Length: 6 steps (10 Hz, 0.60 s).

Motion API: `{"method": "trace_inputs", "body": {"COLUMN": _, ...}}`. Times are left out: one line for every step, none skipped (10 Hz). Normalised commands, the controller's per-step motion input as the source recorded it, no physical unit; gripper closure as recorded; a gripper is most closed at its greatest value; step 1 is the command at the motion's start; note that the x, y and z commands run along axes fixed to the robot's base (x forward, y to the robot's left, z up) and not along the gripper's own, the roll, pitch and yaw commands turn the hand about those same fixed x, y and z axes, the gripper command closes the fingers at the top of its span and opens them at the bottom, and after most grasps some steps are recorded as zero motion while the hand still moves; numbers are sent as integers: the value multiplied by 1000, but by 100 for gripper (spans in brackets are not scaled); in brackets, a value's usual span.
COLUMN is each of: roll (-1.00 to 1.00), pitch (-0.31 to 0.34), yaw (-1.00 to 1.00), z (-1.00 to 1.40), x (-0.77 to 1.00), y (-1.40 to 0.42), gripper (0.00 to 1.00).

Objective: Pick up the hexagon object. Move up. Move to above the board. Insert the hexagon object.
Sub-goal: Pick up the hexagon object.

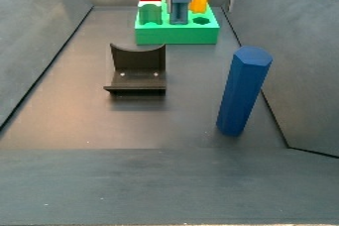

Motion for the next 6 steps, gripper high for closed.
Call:
{"method": "trace_inputs", "body": {"roll": 20, "pitch": -29, "yaw": 0, "z": 0, "x": -617, "y": 86, "gripper": 0}}
{"method": "trace_inputs", "body": {"roll": -23, "pitch": -6, "yaw": 131, "z": -17, "x": -769, "y": 591, "gripper": 0}}
{"method": "trace_inputs", "body": {"roll": -19, "pitch": -19, "yaw": 223, "z": -80, "x": -786, "y": 594, "gripper": 0}}
{"method": "trace_inputs", "body": {"roll": -53, "pitch": -59, "yaw": 277, "z": -26, "x": -731, "y": 566, "gripper": 0}}
{"method": "trace_inputs", "body": {"roll": -137, "pitch": -166, "yaw": 300, "z": 0, "x": -480, "y": 554, "gripper": 0}}
{"method": "trace_inputs", "body": {"roll": -209, "pitch": -167, "yaw": 331, "z": -120, "x": -57, "y": 657, "gripper": 0}}
